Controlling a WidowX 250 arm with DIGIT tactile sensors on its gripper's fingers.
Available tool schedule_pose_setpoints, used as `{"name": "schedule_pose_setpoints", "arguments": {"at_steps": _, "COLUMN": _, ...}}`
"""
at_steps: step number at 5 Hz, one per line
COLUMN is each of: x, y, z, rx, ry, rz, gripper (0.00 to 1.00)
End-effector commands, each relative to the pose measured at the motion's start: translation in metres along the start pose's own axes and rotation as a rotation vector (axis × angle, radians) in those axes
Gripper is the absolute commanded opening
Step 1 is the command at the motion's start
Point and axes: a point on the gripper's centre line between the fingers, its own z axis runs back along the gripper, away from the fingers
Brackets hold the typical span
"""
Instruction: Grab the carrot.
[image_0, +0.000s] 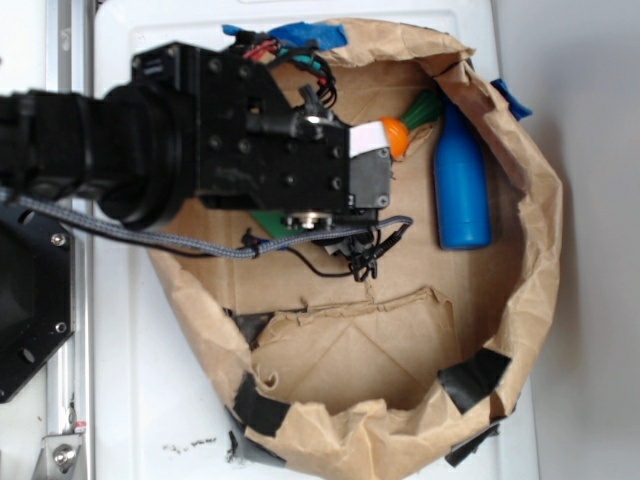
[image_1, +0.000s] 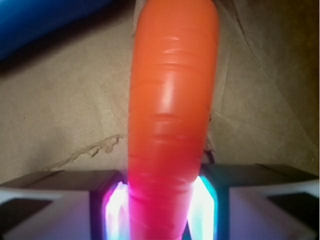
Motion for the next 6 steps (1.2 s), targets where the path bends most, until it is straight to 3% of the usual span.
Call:
{"name": "schedule_pose_setpoints", "arguments": {"at_steps": 1, "x": 0.002, "y": -0.002, "z": 0.073, "rx": -0.073, "ry": -0.048, "rz": -0.123, "gripper": 0.00}}
{"name": "schedule_pose_setpoints", "arguments": {"at_steps": 2, "x": 0.000, "y": -0.004, "z": 0.124, "rx": -0.167, "ry": 0.048, "rz": -0.353, "gripper": 0.00}}
{"name": "schedule_pose_setpoints", "arguments": {"at_steps": 3, "x": -0.001, "y": 0.000, "z": 0.154, "rx": -0.147, "ry": 0.041, "rz": -0.537, "gripper": 0.00}}
{"name": "schedule_pose_setpoints", "arguments": {"at_steps": 6, "x": 0.002, "y": 0.014, "z": 0.159, "rx": -0.097, "ry": -0.007, "rz": -0.550, "gripper": 0.00}}
